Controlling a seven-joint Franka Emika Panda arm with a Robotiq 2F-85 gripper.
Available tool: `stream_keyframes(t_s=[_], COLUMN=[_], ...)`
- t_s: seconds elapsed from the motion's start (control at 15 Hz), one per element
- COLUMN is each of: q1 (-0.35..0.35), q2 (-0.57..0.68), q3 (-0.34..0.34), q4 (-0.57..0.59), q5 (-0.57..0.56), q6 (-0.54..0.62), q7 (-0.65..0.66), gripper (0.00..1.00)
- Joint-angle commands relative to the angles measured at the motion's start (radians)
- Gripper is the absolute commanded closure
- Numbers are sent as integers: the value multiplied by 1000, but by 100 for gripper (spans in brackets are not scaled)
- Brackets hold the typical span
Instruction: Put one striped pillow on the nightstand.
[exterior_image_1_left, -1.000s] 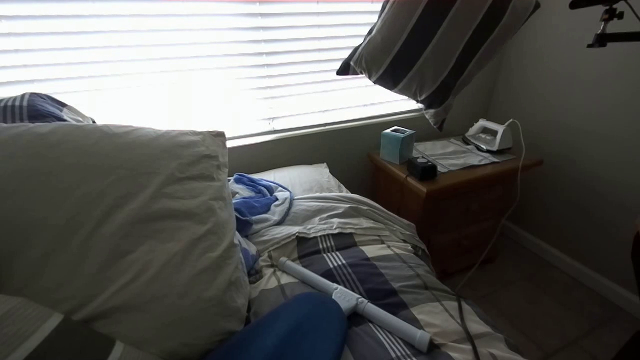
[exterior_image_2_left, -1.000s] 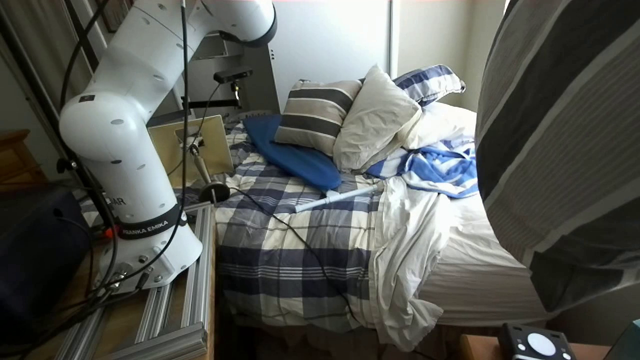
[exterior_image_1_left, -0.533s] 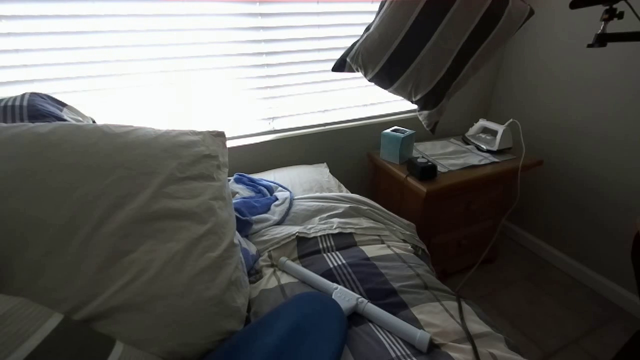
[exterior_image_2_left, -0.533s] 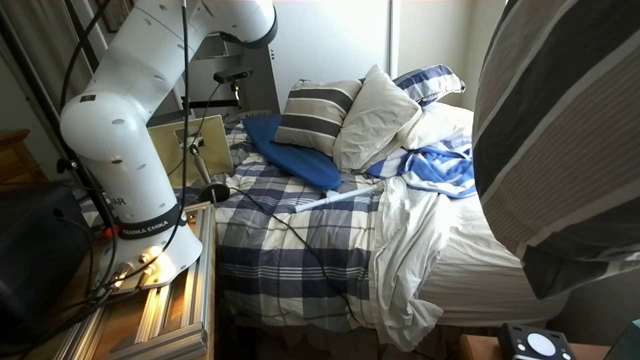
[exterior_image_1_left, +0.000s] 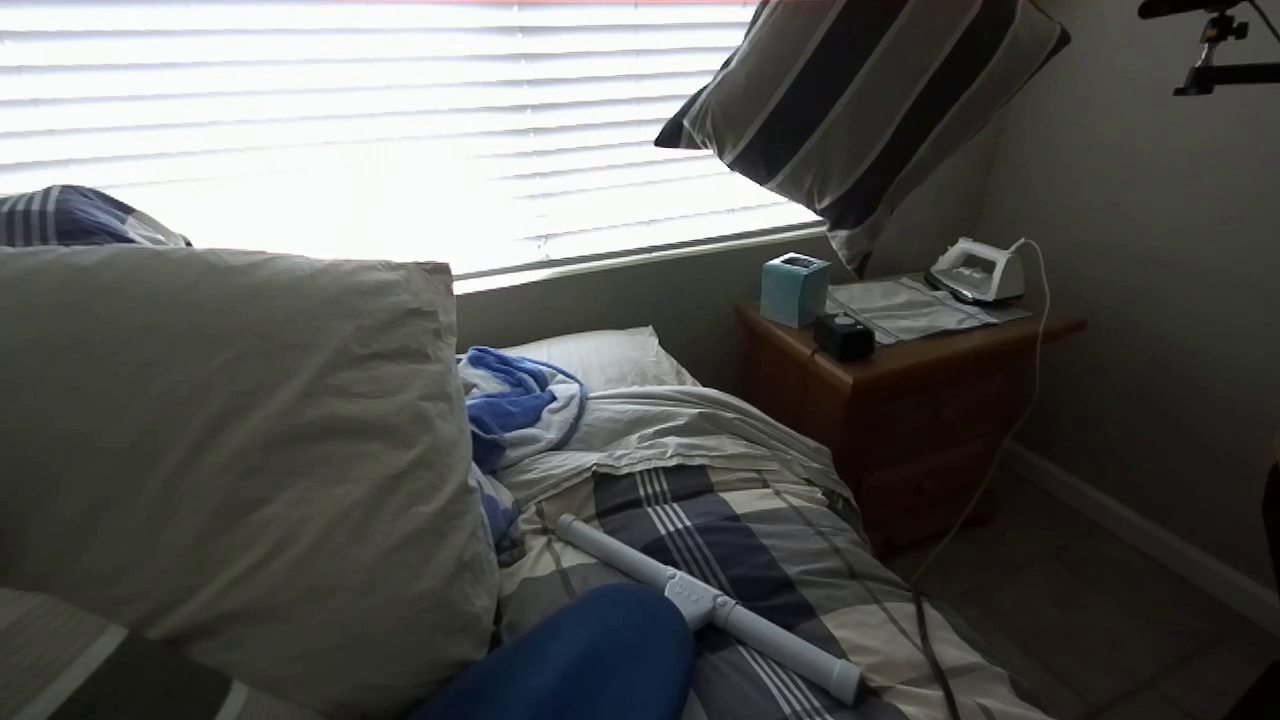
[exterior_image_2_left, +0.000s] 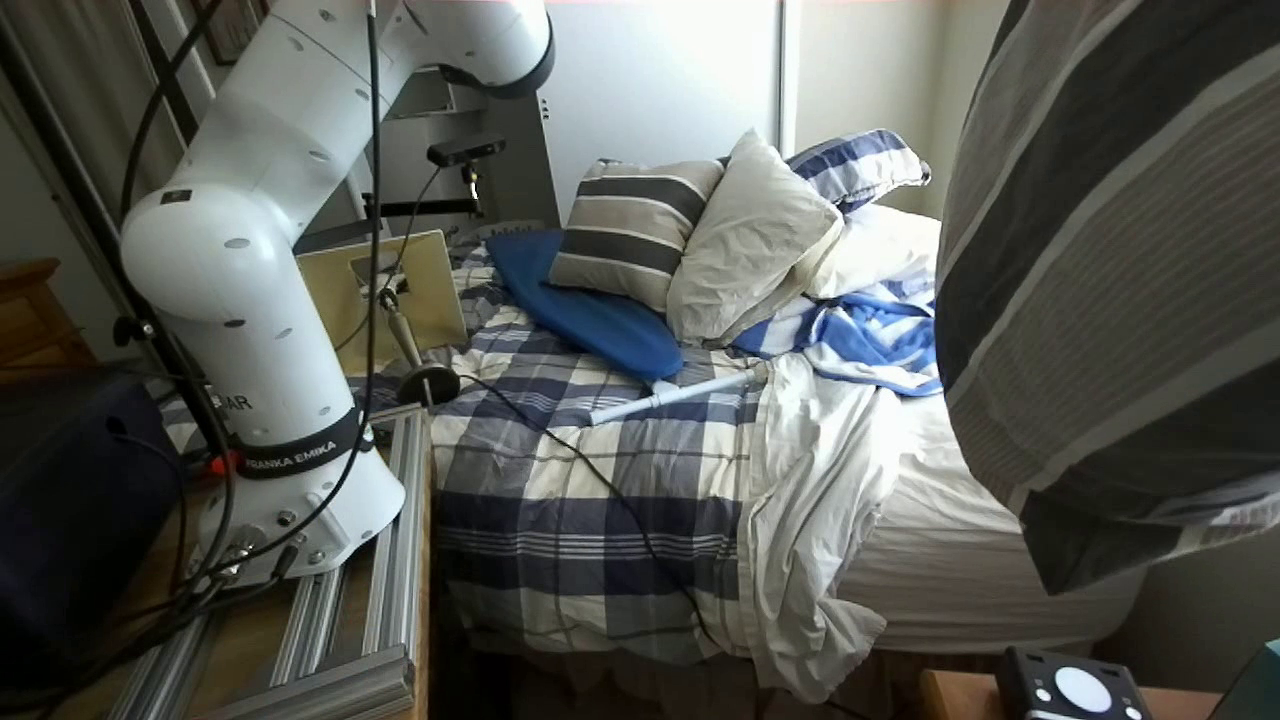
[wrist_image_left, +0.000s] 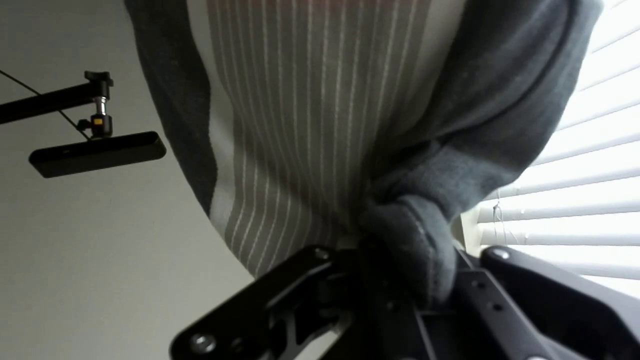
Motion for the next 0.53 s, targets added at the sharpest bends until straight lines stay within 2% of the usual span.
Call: stream_keyframes(t_s=[0.0, 0.47], q1=[-27, -126], q2=[20, 72], q3=[-7, -14], q4=[2, 21], q5=[0, 12], q6=[-12, -20], q7=[4, -5], gripper=[97, 97])
